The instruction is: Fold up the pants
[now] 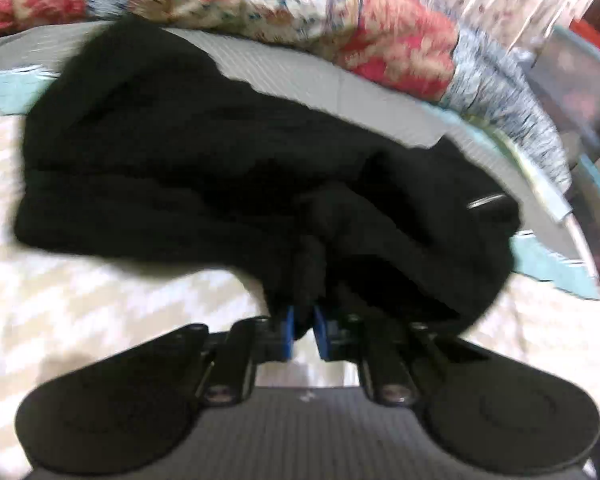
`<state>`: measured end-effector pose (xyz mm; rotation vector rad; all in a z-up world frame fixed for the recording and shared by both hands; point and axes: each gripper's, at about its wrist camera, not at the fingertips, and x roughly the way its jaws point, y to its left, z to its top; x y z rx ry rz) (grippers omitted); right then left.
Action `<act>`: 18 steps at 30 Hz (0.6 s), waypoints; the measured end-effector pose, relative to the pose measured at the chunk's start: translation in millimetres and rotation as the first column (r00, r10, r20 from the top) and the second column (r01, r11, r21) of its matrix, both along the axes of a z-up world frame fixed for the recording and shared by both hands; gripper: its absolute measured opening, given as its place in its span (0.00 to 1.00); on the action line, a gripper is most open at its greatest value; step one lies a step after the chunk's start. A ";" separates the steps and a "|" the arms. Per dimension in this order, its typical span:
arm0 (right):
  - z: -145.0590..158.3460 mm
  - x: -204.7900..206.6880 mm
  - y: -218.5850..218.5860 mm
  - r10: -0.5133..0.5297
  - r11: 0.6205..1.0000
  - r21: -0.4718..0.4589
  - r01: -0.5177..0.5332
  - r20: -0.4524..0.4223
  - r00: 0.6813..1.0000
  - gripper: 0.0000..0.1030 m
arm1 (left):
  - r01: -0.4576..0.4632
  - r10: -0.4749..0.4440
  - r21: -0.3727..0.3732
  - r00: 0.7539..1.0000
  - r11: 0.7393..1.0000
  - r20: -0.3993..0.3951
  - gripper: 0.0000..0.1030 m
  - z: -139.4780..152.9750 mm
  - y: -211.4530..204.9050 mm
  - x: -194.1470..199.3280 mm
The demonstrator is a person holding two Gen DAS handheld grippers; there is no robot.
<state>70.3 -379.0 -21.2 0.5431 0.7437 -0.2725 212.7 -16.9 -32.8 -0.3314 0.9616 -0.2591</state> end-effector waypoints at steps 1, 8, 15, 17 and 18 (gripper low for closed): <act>0.1 14.2 -8.4 -0.001 1.000 0.008 0.001 0.010 1.000 0.51 | 0.004 -0.004 -0.040 1.000 0.999 0.004 0.10 9.8 20.5 -18.5; -7.9 94.0 -16.6 0.054 0.999 -0.003 -0.054 0.061 0.997 0.52 | -0.198 0.198 -0.007 0.980 0.980 0.010 0.10 57.2 166.3 -116.4; -43.1 127.5 -18.5 -0.058 0.998 -0.019 0.058 0.000 0.998 0.60 | -0.380 0.383 0.047 0.914 0.924 -0.133 0.10 28.3 207.2 -137.6; -37.7 125.8 -18.0 -0.097 0.994 -0.039 0.098 0.026 0.995 0.60 | -0.368 0.363 0.005 0.915 0.930 -0.178 0.32 19.7 199.9 -139.9; -31.4 124.3 -17.5 -0.106 0.993 -0.051 0.108 0.035 0.994 0.61 | -0.357 0.350 -0.003 0.917 0.934 -0.190 0.43 16.8 193.9 -139.9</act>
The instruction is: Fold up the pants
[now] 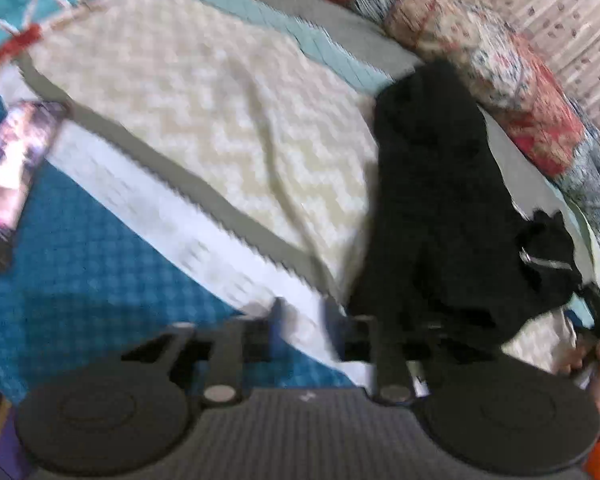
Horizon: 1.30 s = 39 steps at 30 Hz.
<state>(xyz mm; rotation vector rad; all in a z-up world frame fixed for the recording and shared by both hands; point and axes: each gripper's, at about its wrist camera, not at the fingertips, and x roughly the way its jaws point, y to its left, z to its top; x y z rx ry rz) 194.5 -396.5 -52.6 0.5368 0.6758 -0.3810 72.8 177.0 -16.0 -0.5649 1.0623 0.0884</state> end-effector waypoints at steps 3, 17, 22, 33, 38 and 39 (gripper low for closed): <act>21.6 -10.1 5.0 0.082 0.997 -0.018 -0.081 0.069 0.994 0.61 | 0.031 -0.031 -0.003 0.999 1.000 0.019 0.78 -5.7 -17.9 5.0; -12.9 10.4 120.8 0.593 0.673 -0.346 -0.654 -0.276 0.756 0.53 | 0.081 -0.081 -0.052 0.997 0.995 0.004 0.27 -45.3 -88.3 58.9; 52.9 8.2 55.5 0.482 0.836 -0.258 -0.484 -0.073 0.873 0.31 | 0.021 -0.029 -0.239 0.999 0.971 -0.031 0.11 -46.9 -48.0 59.1; 249.4 -87.6 -83.0 0.096 0.958 -0.287 -0.013 0.276 0.956 0.30 | 0.015 0.009 -0.210 0.994 0.978 0.113 0.10 42.9 22.3 28.6; 250.4 -120.8 -115.8 -0.049 0.958 -0.259 0.119 0.263 0.964 0.30 | -0.031 0.049 -0.119 0.987 0.992 0.152 0.10 77.4 57.9 9.2; 245.2 -131.9 -119.9 -0.069 0.958 -0.253 0.135 0.253 0.965 0.30 | -0.039 0.054 -0.100 0.987 0.994 0.153 0.10 79.8 58.5 7.4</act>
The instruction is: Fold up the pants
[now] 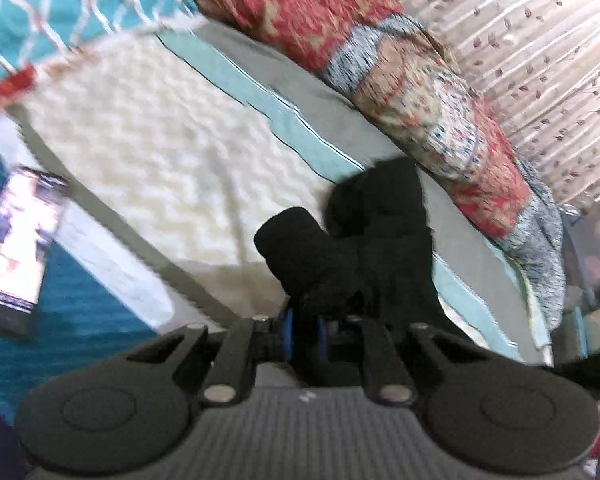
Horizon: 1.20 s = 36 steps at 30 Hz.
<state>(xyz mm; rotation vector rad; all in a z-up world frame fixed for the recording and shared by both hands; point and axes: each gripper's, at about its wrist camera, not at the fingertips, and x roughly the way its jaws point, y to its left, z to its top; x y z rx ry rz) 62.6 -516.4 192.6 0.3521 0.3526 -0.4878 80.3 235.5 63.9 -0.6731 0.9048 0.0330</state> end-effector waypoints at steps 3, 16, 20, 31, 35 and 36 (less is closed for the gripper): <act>-32.6 -38.3 -18.6 -0.061 0.995 0.080 0.064 -0.041 0.997 0.30 | -0.002 0.001 -0.008 0.999 1.000 -0.045 0.10 -11.4 7.6 -12.6; -146.0 -158.2 -50.9 -0.418 0.845 0.266 0.465 -0.215 0.883 0.32 | 0.055 -0.022 0.136 0.972 0.989 -0.232 0.43 -69.8 -18.8 -58.1; -136.6 -153.7 -41.3 -0.313 0.895 0.273 0.353 -0.180 0.933 0.39 | 0.009 0.023 0.181 0.985 0.984 -0.172 0.56 -42.6 -10.2 -71.9; -160.5 -24.8 94.5 0.289 0.905 0.375 -0.199 -0.202 0.936 0.44 | -0.010 0.014 0.293 1.000 0.956 -0.011 0.74 -6.1 -15.2 -31.2; -171.6 34.0 154.2 0.479 0.832 0.418 -0.363 -0.214 0.851 0.44 | 0.020 -0.035 0.335 0.999 0.942 0.039 0.79 -10.1 -31.0 14.7; -174.5 49.6 166.8 0.512 0.817 0.420 -0.395 -0.216 0.831 0.44 | 0.036 -0.055 0.340 0.997 0.940 0.047 0.79 -11.6 -36.1 28.2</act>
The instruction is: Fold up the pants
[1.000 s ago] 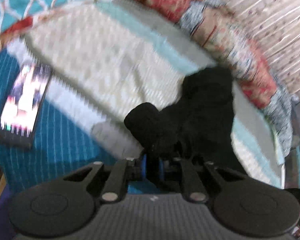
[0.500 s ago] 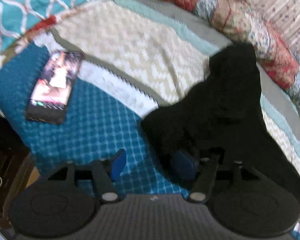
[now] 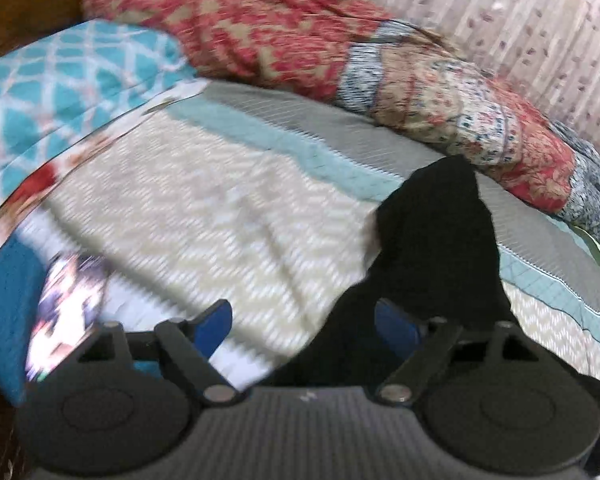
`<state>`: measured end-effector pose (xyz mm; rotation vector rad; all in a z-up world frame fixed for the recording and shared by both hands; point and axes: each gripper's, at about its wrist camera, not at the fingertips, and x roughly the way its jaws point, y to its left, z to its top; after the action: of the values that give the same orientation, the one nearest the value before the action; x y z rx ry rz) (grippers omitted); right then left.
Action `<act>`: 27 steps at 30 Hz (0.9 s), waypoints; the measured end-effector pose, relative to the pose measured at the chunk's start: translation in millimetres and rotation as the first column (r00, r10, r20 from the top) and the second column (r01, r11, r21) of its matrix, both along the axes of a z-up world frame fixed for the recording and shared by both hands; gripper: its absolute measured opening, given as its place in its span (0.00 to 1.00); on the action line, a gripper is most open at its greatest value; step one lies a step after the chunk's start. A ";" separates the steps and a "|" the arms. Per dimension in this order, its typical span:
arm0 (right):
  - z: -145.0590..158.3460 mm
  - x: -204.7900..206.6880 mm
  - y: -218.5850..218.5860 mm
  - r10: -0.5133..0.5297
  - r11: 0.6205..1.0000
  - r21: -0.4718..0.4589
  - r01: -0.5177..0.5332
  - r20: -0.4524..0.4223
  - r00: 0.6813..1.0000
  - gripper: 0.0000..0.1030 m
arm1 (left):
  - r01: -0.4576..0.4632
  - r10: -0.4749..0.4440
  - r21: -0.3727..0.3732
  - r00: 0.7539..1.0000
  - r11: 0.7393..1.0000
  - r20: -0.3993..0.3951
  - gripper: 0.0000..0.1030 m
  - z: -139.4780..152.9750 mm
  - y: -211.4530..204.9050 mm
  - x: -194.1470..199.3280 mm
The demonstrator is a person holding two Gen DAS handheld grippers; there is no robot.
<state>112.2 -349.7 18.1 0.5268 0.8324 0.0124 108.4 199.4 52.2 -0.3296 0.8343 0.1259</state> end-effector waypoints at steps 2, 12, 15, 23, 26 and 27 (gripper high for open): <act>-4.1 30.9 19.8 0.059 0.998 -0.007 -0.059 0.005 0.998 0.44 | 0.036 -0.037 0.013 0.999 0.999 0.016 0.79 -5.3 -10.8 30.3; -46.6 198.2 76.2 0.149 0.989 0.018 -0.148 -0.036 0.988 0.54 | 0.142 -0.144 0.059 0.989 0.988 0.020 0.93 -55.9 -58.8 146.4; -67.8 228.1 91.2 0.129 0.990 0.064 -0.126 -0.061 0.990 0.61 | 0.166 -0.166 0.028 0.986 0.986 -0.016 0.55 -74.0 -60.6 152.9; -84.9 240.5 114.3 0.107 0.994 0.035 -0.103 -0.118 0.987 0.08 | 0.176 -0.173 -0.061 0.983 0.982 0.053 0.18 -58.9 -50.0 120.7; -32.8 220.8 70.6 0.017 0.995 0.098 -0.019 0.019 1.000 0.08 | 0.173 -0.166 -0.068 0.981 0.982 0.100 0.18 -39.4 -46.0 103.1; -9.5 210.2 51.6 -0.023 0.996 0.093 0.016 0.075 0.997 0.08 | 0.176 -0.167 -0.073 0.980 0.982 0.112 0.18 -33.6 -44.6 97.3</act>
<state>322.4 -298.0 8.6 0.6181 0.7544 0.0528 205.8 154.8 18.7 -0.3373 0.7605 -0.0868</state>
